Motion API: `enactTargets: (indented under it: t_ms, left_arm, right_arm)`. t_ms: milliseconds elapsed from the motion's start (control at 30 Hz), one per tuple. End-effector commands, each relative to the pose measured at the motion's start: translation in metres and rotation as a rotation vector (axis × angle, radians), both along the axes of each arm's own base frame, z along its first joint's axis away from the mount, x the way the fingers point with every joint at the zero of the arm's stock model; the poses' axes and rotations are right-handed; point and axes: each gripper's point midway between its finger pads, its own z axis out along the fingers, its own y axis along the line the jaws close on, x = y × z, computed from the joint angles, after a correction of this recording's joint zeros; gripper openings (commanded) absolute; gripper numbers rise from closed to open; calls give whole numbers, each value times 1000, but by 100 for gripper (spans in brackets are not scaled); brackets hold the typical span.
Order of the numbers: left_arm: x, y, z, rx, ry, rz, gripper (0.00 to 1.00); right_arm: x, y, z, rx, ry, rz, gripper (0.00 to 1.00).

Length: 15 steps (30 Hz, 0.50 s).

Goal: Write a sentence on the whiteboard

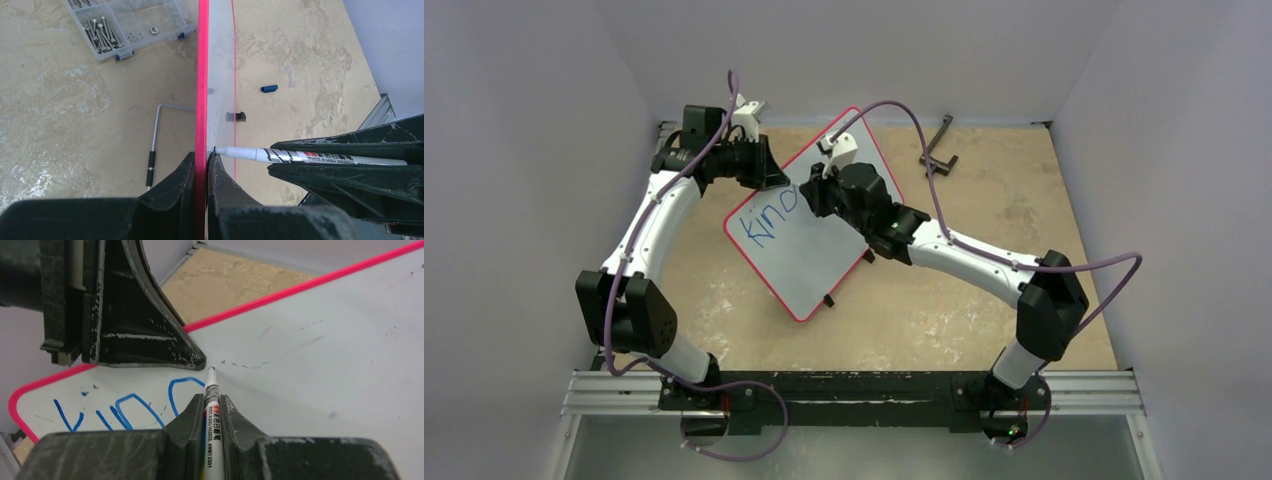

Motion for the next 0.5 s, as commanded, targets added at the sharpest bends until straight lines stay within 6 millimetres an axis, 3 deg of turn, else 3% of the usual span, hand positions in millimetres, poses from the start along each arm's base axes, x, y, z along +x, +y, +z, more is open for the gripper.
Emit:
enactTargets:
  t_ms: [0,233,467]
  left_arm:
    - [-16,3,-9,63,13,-26,0]
    - [-16,3,-9,63,14,-26,0]
    - [-16,3,-9,65,11,-26,0]
  right_arm:
    - [14,7,17,19,-27,-15,0]
    - [25,12,34,36,-49,-27,0]
    - [23,13,25,30,-32,-17,0]
